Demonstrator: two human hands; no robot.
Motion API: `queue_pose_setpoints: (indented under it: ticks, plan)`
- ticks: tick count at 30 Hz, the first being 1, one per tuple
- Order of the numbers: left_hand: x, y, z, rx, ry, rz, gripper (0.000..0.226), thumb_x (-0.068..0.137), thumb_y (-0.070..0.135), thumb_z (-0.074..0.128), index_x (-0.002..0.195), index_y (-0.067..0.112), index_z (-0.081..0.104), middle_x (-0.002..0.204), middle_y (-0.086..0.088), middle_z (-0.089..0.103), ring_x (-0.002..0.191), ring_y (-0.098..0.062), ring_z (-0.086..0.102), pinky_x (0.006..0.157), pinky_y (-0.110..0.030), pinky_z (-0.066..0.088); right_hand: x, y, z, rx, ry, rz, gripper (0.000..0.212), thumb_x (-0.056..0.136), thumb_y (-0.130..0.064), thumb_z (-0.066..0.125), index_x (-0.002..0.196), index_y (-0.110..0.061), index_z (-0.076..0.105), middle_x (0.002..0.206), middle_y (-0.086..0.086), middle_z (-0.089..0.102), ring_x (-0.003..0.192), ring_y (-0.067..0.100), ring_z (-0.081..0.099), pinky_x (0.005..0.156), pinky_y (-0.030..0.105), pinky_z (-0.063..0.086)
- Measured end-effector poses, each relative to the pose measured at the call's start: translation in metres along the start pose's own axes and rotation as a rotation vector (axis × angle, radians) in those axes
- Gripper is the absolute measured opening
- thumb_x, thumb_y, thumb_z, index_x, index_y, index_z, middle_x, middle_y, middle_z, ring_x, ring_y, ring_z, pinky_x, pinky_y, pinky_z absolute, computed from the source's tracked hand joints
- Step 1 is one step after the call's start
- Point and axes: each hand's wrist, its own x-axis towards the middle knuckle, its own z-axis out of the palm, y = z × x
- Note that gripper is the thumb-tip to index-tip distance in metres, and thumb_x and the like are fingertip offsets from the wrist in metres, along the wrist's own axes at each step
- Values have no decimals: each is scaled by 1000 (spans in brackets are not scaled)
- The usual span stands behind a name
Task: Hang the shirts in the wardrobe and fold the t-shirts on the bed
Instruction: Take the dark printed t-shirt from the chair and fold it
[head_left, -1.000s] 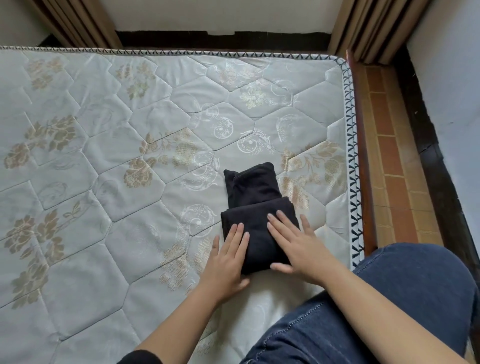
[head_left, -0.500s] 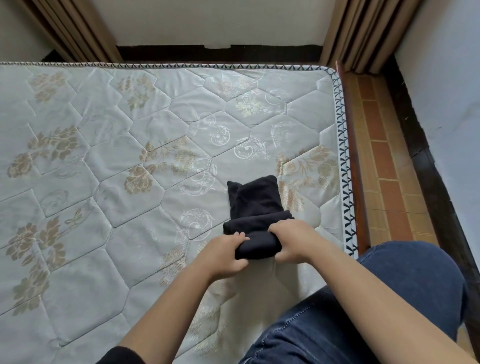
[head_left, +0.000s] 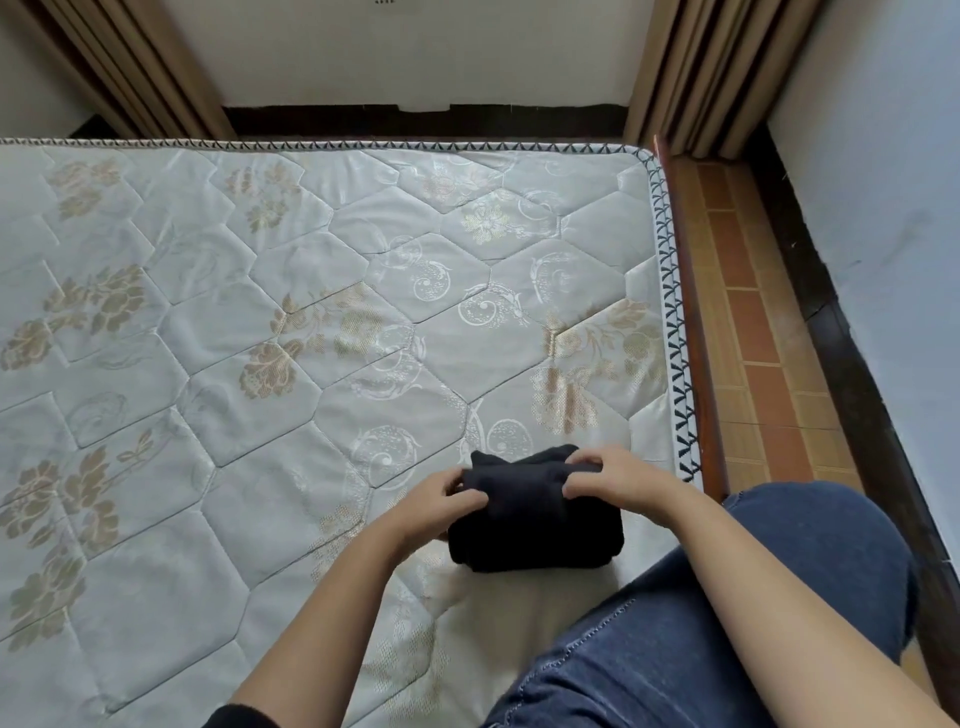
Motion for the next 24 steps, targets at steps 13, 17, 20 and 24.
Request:
queue_pose_setpoints:
  ticks: [13, 17, 20, 24]
  plan:
    - [30, -30, 39, 308, 558, 41, 29, 97, 39, 44, 107, 13, 53, 100, -2, 65, 97, -25, 59, 80, -33, 41, 18, 44, 12, 404, 188, 45, 43, 80, -24, 73, 117, -8, 57, 110, 7, 67, 99, 17, 65, 84, 26, 52]
    - [41, -29, 43, 487, 612, 27, 33, 100, 39, 35, 97, 8, 45, 91, -16, 64, 91, -37, 58, 76, -38, 40, 26, 38, 18, 54, 360, 58, 40, 90, -29, 61, 121, -8, 47, 113, 7, 59, 108, 24, 55, 90, 32, 41]
    - [51, -21, 38, 609, 622, -8, 37, 102, 38, 29, 101, 5, 46, 94, -21, 64, 92, -40, 57, 75, -40, 39, 31, 29, 24, -126, 417, 101, 29, 97, -33, 47, 108, -7, 40, 110, 17, 59, 106, 34, 54, 79, 34, 37]
    - [50, -17, 36, 526, 620, -47, 39, 102, 36, 24, 105, 5, 47, 99, -20, 63, 95, -39, 56, 77, -40, 41, 31, 28, 29, -173, 463, 159, 27, 100, -37, 35, 99, -11, 30, 103, 21, 59, 100, 38, 55, 76, 38, 38]
